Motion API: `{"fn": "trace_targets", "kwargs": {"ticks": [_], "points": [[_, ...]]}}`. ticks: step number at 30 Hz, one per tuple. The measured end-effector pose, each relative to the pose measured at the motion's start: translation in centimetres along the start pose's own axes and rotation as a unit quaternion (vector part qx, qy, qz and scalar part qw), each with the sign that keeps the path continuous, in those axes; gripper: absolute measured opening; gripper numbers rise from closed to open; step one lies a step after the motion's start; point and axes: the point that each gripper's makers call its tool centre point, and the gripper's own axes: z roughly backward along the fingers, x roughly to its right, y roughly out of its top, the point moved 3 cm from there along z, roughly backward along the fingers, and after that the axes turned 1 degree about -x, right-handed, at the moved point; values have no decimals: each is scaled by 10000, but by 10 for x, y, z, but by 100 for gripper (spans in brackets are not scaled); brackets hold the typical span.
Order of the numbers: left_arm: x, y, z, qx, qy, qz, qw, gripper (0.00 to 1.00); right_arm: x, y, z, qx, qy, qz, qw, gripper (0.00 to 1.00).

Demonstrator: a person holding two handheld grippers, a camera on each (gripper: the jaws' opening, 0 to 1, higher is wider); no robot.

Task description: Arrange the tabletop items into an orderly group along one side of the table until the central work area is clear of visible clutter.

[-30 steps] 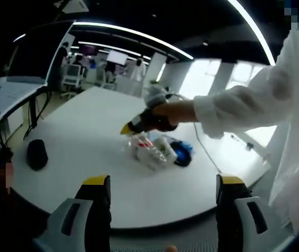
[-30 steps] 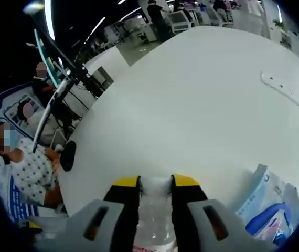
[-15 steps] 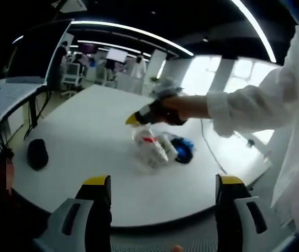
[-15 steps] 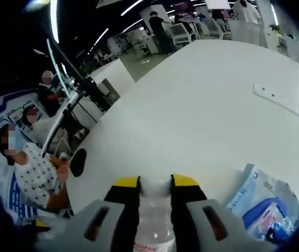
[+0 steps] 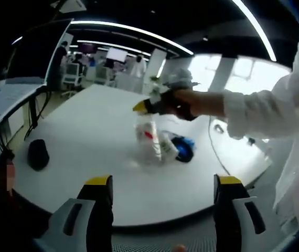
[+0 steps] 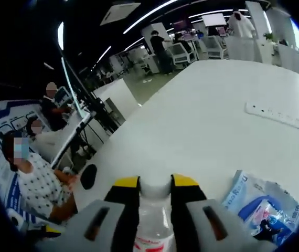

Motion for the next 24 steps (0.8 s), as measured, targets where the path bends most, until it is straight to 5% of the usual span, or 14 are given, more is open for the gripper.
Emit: {"fn": "trace_targets", "kwargs": {"ticks": [8,15,20,24], "points": [[-1,0,0,3,7,-20,10000,75,-7,15,5,294,1,-45,9996,18],[-2,-1,0,-43,46,-103,9999,74,-3,39,5,866,-370,150,9954,18],[-2,0,0,-20,51,-99,9999,72,7,61,6,1489,-886,332,9843,18],[-2,0,0,-21,49,-110,9999,72,13,75,6,1686,-1366,681,9738,18]]}}
